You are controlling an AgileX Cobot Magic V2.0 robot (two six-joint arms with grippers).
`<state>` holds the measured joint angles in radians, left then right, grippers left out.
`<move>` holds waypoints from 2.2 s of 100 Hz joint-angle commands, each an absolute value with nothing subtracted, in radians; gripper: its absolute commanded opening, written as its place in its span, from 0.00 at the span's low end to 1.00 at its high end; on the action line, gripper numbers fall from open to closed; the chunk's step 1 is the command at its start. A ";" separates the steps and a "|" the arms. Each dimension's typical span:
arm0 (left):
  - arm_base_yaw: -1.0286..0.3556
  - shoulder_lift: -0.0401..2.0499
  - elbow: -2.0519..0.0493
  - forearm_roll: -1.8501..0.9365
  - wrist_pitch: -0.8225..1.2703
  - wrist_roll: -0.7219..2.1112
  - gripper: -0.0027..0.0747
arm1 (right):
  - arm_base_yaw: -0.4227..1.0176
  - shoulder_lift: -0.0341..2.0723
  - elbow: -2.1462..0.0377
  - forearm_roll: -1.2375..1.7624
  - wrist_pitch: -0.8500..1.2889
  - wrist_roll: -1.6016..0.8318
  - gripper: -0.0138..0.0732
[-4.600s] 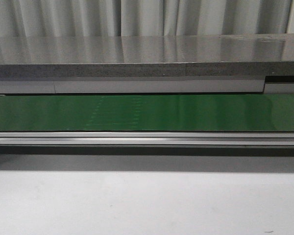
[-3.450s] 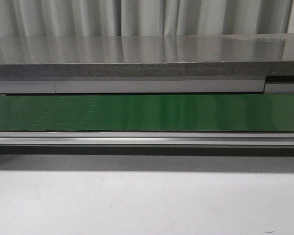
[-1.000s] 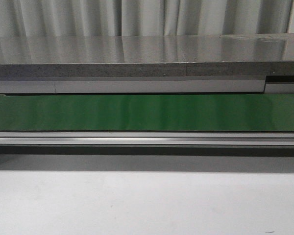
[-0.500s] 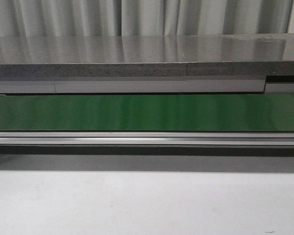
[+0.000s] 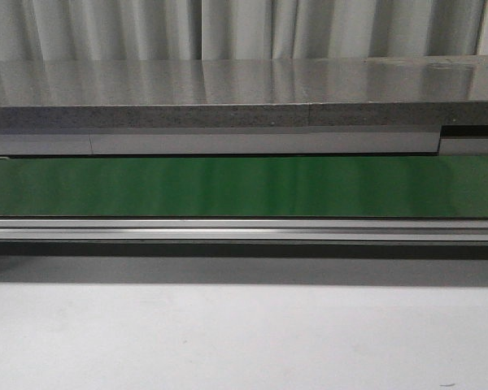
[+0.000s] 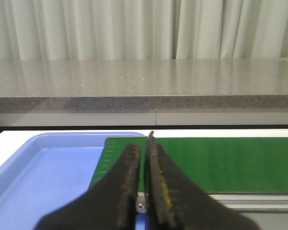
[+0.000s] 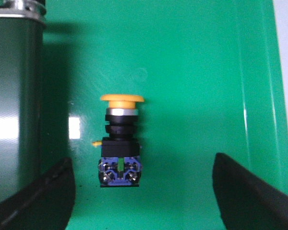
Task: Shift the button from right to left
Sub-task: 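Move the right gripper down over the yellow push-button in the green tray, then close the right gripper on the push-button's black body and lift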
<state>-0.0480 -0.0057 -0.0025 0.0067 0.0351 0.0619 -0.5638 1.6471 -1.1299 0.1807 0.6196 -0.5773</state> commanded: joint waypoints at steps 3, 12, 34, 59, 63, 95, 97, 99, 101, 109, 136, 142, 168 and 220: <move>-0.046 -0.041 0.038 0.000 -0.037 0.053 0.04 | -0.574 1.642 -1.165 0.199 0.587 -0.616 0.78; -0.046 -0.041 0.038 0.000 -0.037 0.053 0.04 | -0.575 1.669 -1.165 0.199 0.587 -0.633 0.78; -0.046 -0.041 0.038 0.000 -0.037 0.053 0.04 | -0.576 1.723 -1.165 0.199 0.586 -0.650 0.78; -0.046 -0.041 0.038 0.000 -0.037 0.053 0.04 | -0.586 1.775 -1.166 0.198 0.565 -0.665 0.78; -0.046 -0.041 0.038 0.000 -0.037 0.053 0.04 | -0.588 1.784 -1.166 0.198 0.563 -0.668 0.78; -0.046 -0.041 0.038 0.000 -0.037 0.053 0.04 | -0.587 1.842 -1.168 0.200 0.540 -0.675 0.78; -0.046 -0.041 0.038 0.000 -0.037 0.053 0.04 | -0.587 1.845 -1.168 0.200 0.537 -0.675 0.78; -0.046 -0.041 0.038 0.000 -0.037 0.053 0.04 | -0.587 1.846 -1.168 0.200 0.536 -0.675 0.78; -0.046 -0.041 0.038 0.000 -0.037 0.053 0.04 | -0.587 1.847 -1.168 0.200 0.533 -0.675 0.78; -0.046 -0.041 0.038 0.000 -0.037 0.053 0.04 | -0.587 1.856 -1.170 0.203 0.528 -0.676 0.78; -0.046 -0.041 0.038 0.000 -0.037 0.053 0.04 | -0.587 1.896 -1.180 0.258 0.545 -0.708 0.70; -0.046 -0.041 0.038 0.000 -0.037 0.053 0.04 | -0.587 1.897 -1.180 0.259 0.545 -0.708 0.62; -0.046 -0.041 0.038 0.000 -0.037 0.053 0.04 | -0.593 1.880 -1.180 0.259 0.546 -0.708 0.42; -0.046 -0.041 0.038 0.000 -0.037 0.053 0.04 | -0.591 1.706 -1.306 0.401 0.734 -0.708 0.42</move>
